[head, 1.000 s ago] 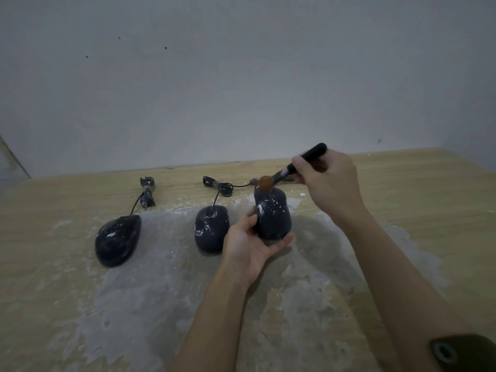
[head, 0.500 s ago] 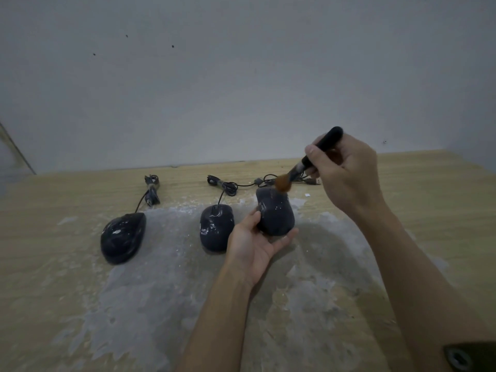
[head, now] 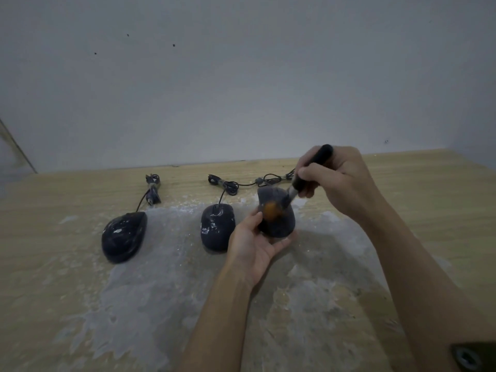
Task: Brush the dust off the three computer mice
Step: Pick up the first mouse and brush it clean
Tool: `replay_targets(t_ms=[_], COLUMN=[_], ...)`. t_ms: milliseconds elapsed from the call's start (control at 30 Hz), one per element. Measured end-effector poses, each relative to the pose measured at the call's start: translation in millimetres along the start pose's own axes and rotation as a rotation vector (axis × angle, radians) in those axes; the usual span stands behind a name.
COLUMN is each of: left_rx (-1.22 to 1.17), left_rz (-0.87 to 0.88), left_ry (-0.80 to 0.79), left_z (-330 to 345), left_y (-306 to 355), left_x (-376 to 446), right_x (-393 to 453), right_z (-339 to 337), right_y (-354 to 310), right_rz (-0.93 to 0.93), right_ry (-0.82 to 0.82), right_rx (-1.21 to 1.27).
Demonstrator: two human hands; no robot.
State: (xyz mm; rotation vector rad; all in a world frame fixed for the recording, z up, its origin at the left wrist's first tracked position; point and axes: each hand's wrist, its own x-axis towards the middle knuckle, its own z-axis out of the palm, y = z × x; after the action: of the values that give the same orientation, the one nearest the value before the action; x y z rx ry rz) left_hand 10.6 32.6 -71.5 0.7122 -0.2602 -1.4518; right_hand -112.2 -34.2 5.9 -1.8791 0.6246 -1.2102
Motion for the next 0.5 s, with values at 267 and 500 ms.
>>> replay_targets(t_ms=[267, 500], left_rx=[-0.042, -0.095], left_rz=[0.015, 0.035], left_ry=[-0.021, -0.006], left_z=[1.0, 0.4], left_y=[2.0, 4.9], left_x=[-0.1, 0.8], right_x=[-2.1, -1.6], right_z=[2.3, -0.8], right_y=[-1.4, 4.3], right_rz=[0.038, 0.048], right_ry=[-0.153, -0.108], right_rx=[-0.052, 0.002])
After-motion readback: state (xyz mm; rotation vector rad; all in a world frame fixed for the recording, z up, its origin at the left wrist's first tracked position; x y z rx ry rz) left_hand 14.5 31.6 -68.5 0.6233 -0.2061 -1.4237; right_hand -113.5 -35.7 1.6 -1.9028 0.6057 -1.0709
